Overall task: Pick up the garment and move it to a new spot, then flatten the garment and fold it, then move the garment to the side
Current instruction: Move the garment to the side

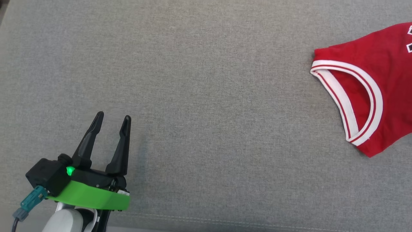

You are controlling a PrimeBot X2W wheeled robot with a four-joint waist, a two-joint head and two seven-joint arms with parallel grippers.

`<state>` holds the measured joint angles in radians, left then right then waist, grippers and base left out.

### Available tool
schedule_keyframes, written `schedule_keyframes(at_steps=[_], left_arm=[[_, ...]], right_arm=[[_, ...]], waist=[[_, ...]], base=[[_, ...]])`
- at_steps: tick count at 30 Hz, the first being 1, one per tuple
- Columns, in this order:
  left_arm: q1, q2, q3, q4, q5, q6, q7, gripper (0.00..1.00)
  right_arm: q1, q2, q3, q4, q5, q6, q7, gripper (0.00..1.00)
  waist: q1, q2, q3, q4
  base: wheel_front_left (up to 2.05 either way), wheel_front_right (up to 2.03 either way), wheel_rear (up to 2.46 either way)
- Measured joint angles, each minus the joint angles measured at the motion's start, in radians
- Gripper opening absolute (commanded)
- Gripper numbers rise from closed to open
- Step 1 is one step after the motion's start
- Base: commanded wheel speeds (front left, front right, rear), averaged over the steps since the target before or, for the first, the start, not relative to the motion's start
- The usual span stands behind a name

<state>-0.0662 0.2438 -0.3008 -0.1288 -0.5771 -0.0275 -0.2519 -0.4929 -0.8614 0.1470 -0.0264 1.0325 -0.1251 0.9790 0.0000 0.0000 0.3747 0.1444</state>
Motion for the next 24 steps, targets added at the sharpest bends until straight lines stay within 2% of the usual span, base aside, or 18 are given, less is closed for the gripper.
schedule_keyframes(at_steps=[8, 18, 24], left_arm=[[-0.001, 0.026, 0.012, -0.030, 0.002, 0.000, 0.001, 1.00], [-0.027, 0.062, 0.013, -0.070, 0.030, 0.000, 0.028, 1.00], [-0.058, 0.084, 0.013, -0.107, 0.043, 0.000, 0.058, 1.00]], right_arm=[[-0.026, -0.004, -0.040, 0.039, -0.058, 0.000, -0.042, 0.00], [-0.075, 0.037, -0.056, 0.048, -0.136, 0.000, -0.141, 0.00], [-0.125, 0.044, -0.069, 0.049, -0.202, 0.000, -0.239, 0.00]], waist=[[0.0000, 0.0000, 0.046, -0.050], [0.0000, 0.0000, 0.108, -0.141], [0.0000, 0.0000, 0.168, -0.202]], base=[[0.00, 0.00, 0.00], [0.00, 0.00, 0.00], [0.00, 0.00, 0.00]])
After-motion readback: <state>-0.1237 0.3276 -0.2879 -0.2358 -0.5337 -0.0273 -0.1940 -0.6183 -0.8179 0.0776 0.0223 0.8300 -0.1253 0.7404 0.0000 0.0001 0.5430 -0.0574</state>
